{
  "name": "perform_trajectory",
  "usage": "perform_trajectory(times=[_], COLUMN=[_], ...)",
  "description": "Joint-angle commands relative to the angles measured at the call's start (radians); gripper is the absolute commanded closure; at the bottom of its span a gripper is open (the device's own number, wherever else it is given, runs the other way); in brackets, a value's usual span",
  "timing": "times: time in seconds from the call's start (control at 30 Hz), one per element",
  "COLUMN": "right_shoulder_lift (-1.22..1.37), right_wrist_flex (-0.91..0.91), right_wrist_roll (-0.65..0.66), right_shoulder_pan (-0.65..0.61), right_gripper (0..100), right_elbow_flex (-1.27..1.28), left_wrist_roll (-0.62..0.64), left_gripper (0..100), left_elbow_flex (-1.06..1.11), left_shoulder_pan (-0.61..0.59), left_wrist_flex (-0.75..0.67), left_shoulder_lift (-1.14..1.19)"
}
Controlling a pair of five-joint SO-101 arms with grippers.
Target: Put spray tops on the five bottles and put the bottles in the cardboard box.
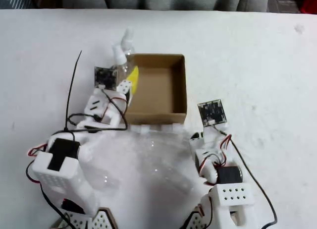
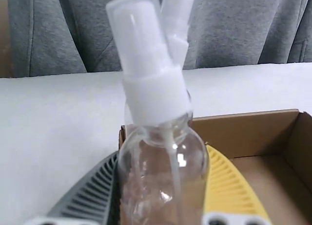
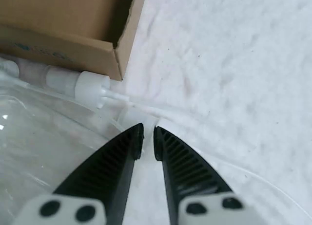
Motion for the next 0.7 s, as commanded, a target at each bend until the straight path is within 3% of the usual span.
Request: perform_trajectory(times=[0.0, 0.27, 0.5, 0.67], right_shoulder_lift=[-0.008, -0.008, -0.008, -0.008], right_wrist_flex=[-0.015, -0.015, -0.015, -0.015], right_wrist_roll=[0.012, 0.012, 0.012, 0.012], right_shoulder_pan=[0.008, 0.008, 0.008, 0.008], right_gripper=[98.2, 98.2, 98.2, 98.2], right_elbow_flex=[-0.009, -0.009, -0.009, -0.009], left_wrist_roll=[-0.017, -0.018, -0.011, -0.011], left_gripper=[98, 97, 73, 68], left_elbow_flex=[-0.021, -0.018, 0.005, 0.009], left_shoulder_pan=[-0.018, -0.022, -0.028, -0.028], left_wrist_flex=[-0.031, -0.031, -0.032, -0.032], left_shoulder_lift=[-0.007, -0.007, -0.007, -0.007])
